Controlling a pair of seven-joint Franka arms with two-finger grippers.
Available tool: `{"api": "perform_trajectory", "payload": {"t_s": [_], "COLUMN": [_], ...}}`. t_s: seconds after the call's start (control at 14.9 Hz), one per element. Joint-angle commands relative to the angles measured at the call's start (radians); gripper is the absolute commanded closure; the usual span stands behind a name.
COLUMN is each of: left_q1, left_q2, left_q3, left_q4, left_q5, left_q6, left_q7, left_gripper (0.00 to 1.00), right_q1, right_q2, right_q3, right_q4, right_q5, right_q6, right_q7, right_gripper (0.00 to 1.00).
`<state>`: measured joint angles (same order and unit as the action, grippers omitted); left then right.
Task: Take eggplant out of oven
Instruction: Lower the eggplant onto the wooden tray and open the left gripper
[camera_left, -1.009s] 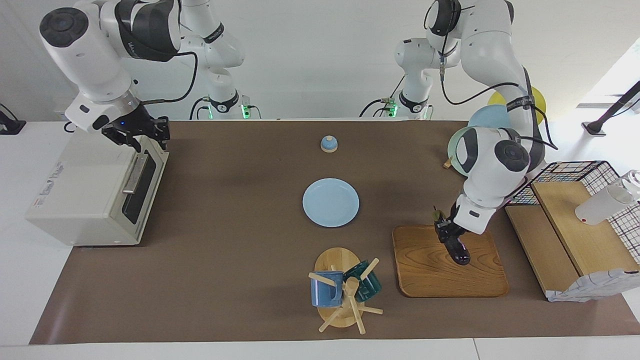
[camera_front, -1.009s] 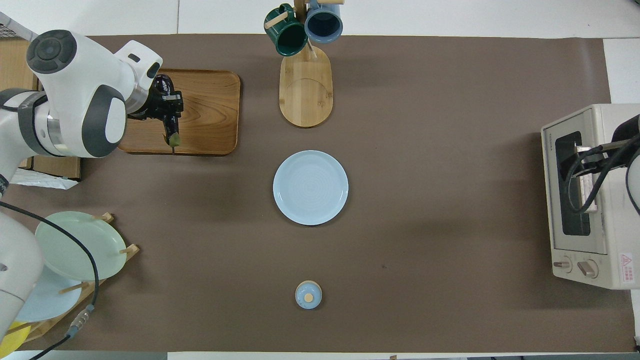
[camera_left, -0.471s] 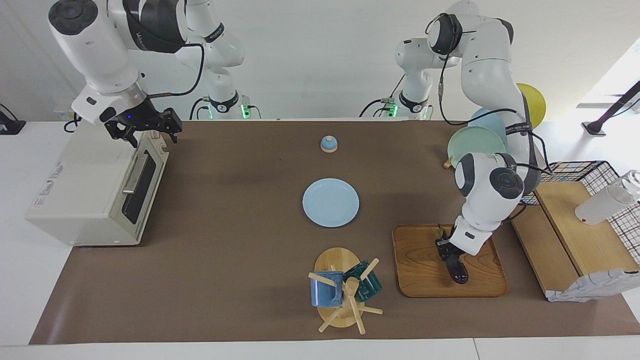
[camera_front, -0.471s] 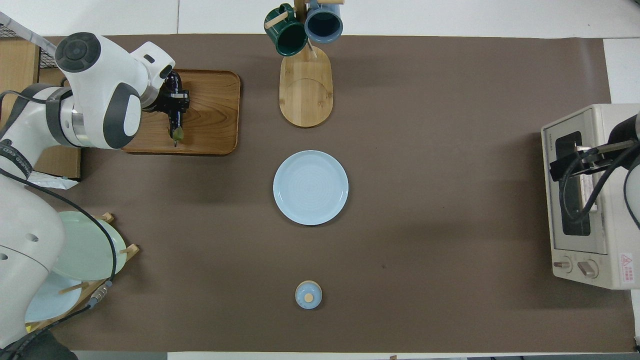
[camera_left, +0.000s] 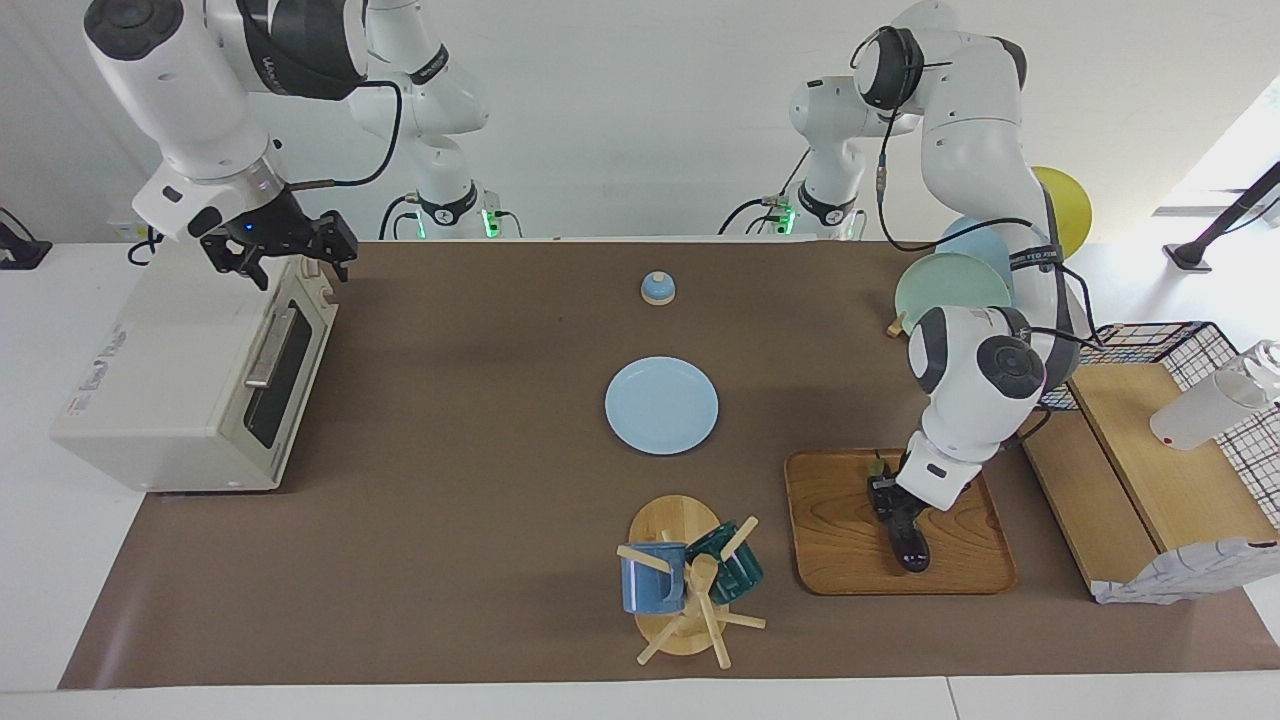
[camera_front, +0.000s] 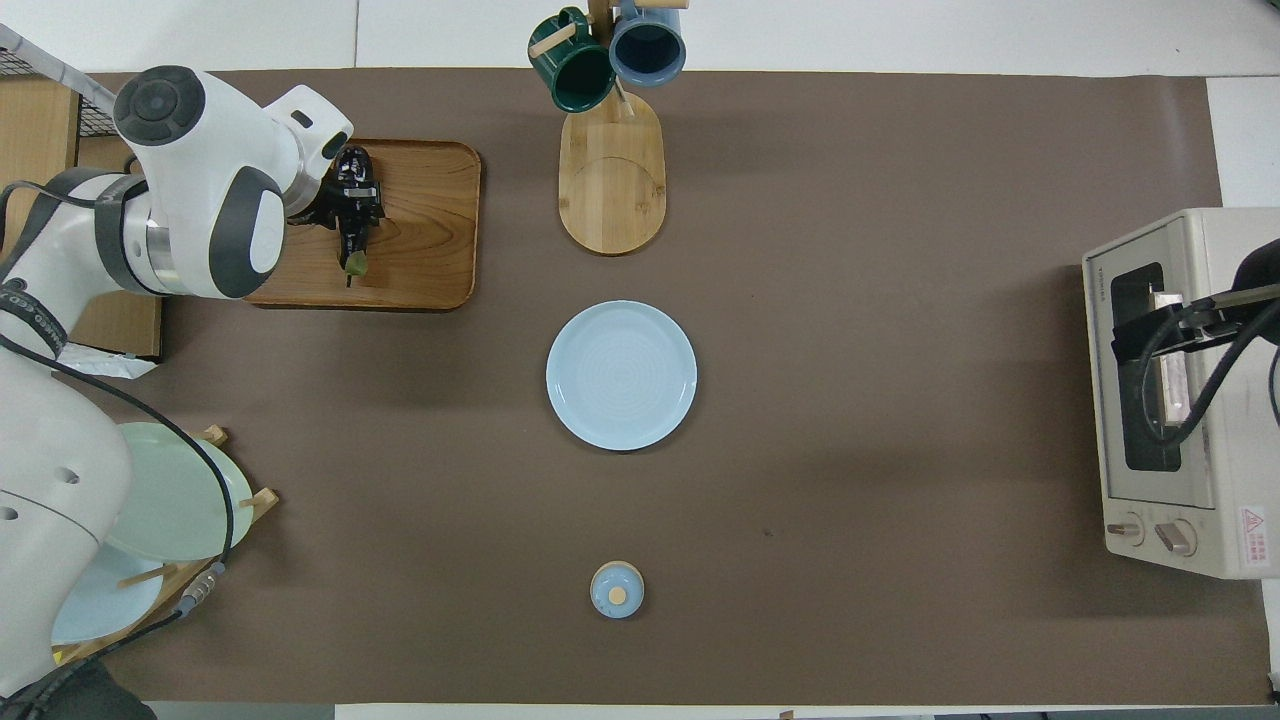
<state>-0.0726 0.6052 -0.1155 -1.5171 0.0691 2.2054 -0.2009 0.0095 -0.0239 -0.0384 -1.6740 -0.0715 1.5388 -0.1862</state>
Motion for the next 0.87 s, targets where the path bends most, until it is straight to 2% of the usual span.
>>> {"api": "perform_trajectory", "payload": {"t_s": [0.0, 0.34, 0.54, 0.81], "left_q1": [0.007, 0.022, 0.024, 0.024], "left_q2": [-0.019, -0.045, -0.145, -0.293], "left_q3": [0.004, 0.003, 0.002, 0.004], "left_q4": [-0.015, 0.012, 0.005, 0.005], "left_q5": [0.024, 0.015, 0.012, 0.001], "left_q6": [-0.010, -0.076, -0.143, -0.321], "left_q7": [0.008, 0.012, 0.009, 0.003], "left_gripper": [0.00, 0.00, 0.00, 0.00], "right_q1": [0.001, 0.003, -0.002, -0.003], "right_q2": [-0.013, -0.013, -0.014, -0.014], "right_q3": [-0.005, -0.001, -0.003, -0.005], "right_q4": [-0.010, 0.000, 0.000, 0.000], "right_q5": [0.027, 0.026, 0.027, 0.026], "right_q6": [-0.002, 0.000, -0.003, 0.006], "right_q7": [0.002, 0.004, 0.005, 0.004], "right_gripper": [0.00, 0.00, 0.00, 0.00]}}
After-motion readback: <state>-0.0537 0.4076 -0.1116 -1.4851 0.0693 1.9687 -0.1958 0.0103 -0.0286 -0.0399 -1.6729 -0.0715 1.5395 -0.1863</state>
